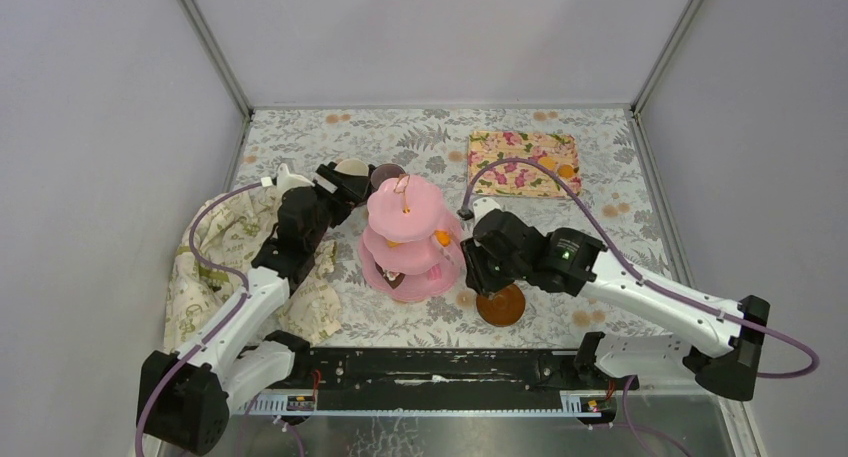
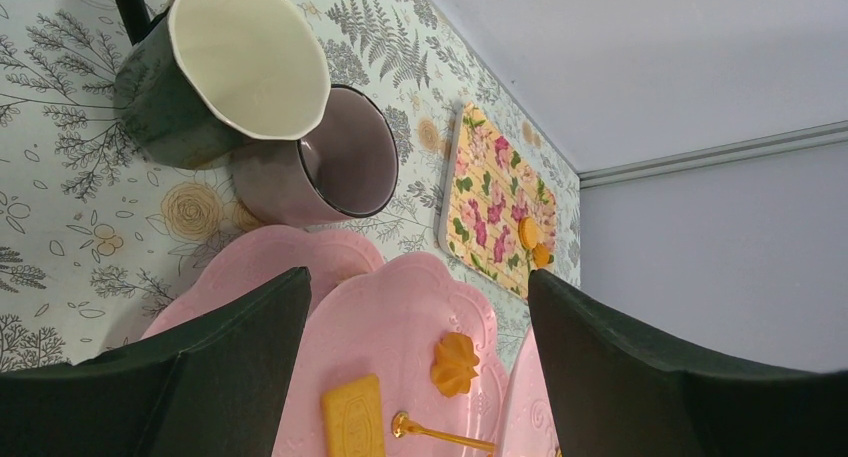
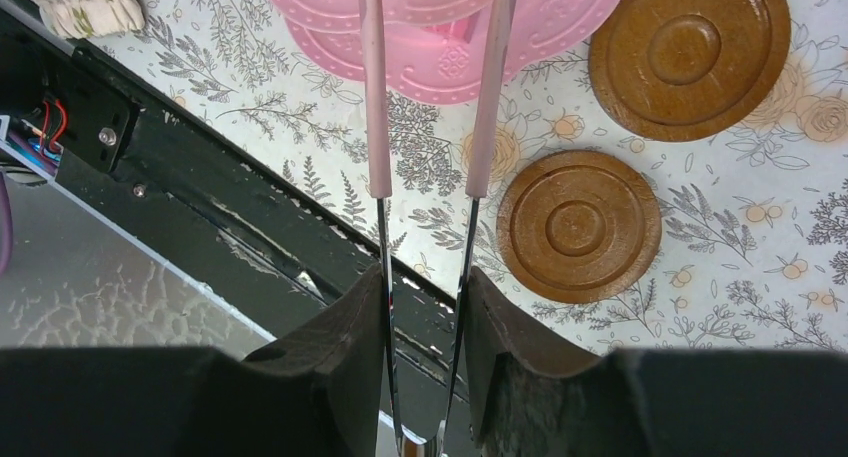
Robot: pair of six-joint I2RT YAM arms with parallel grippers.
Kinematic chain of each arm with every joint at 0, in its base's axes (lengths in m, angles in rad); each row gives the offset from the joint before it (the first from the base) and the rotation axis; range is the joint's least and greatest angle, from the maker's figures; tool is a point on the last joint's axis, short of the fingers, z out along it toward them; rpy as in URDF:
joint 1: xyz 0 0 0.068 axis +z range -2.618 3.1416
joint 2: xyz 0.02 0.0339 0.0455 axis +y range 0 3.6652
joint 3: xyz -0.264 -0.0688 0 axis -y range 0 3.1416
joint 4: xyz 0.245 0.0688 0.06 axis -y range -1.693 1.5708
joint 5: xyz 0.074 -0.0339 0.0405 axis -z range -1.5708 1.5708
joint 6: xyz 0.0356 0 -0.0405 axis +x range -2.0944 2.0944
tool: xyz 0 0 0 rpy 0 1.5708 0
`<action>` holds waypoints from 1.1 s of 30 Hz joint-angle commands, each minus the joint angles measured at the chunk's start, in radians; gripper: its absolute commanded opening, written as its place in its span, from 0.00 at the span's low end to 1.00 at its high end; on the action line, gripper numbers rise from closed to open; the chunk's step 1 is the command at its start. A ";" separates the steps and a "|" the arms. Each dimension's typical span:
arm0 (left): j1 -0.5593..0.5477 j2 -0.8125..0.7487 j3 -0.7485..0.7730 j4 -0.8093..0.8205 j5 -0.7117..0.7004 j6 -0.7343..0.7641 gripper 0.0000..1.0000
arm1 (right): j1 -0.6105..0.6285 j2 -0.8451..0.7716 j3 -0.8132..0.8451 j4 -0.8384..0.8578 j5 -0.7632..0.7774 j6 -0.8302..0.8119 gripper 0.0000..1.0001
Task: Serve the afternoon tea
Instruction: Place the desert on the desert table.
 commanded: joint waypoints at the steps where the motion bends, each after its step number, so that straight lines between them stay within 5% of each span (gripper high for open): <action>1: 0.006 0.005 0.044 0.043 0.003 0.022 0.87 | 0.043 0.031 0.072 0.057 0.058 0.020 0.07; 33: 0.006 0.046 0.043 0.076 0.017 0.037 0.87 | 0.076 0.178 0.025 0.165 0.066 -0.031 0.09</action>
